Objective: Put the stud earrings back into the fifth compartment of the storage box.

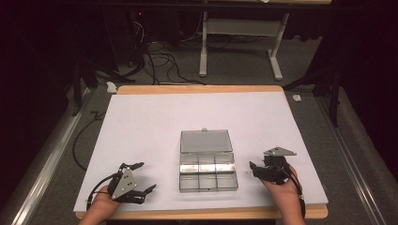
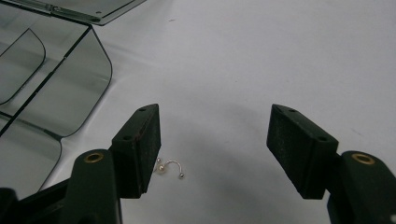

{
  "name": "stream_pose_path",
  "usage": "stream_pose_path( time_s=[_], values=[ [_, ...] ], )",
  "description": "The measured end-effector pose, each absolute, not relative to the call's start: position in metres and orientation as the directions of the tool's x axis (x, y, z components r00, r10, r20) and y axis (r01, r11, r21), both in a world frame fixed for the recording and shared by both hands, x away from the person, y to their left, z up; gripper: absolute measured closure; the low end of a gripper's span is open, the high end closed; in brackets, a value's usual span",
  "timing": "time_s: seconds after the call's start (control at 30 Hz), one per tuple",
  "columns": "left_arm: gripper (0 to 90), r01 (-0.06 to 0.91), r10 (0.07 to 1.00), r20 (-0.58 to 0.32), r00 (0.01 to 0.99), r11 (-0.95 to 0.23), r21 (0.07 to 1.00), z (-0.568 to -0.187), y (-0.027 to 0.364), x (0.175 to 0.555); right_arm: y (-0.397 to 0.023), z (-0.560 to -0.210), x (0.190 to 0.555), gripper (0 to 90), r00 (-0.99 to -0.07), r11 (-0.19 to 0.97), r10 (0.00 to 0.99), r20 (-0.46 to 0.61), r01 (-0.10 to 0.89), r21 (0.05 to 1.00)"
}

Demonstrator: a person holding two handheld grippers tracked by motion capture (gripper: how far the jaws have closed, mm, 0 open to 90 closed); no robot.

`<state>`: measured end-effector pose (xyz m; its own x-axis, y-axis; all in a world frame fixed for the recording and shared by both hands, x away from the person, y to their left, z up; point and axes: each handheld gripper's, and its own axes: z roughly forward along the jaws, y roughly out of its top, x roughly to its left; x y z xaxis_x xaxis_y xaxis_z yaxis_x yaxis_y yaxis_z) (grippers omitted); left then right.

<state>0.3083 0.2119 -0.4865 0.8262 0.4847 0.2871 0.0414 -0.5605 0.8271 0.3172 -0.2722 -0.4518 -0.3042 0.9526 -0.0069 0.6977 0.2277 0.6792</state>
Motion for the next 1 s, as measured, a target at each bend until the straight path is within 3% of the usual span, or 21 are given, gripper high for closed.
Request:
stream_pose_path(
  time_s=[0.67, 1.0],
  values=[
    [15.2, 0.040, 0.484, 0.288, 0.826, -0.560, 0.827, -0.4865, 0.2121, 0.3081, -0.2721, -0.4445, 0.3160, 43.0, -0.318, 0.240, 0.948, 0.023, 0.760, 0.604],
    [15.2, 0.040, 0.486, 0.284, 0.826, -0.554, 0.832, -0.4864, 0.2127, 0.3078, -0.2680, -0.4435, 0.3190, 44.2, -0.346, 0.288, 0.938, 0.017, 0.807, 0.516]
  ],
)
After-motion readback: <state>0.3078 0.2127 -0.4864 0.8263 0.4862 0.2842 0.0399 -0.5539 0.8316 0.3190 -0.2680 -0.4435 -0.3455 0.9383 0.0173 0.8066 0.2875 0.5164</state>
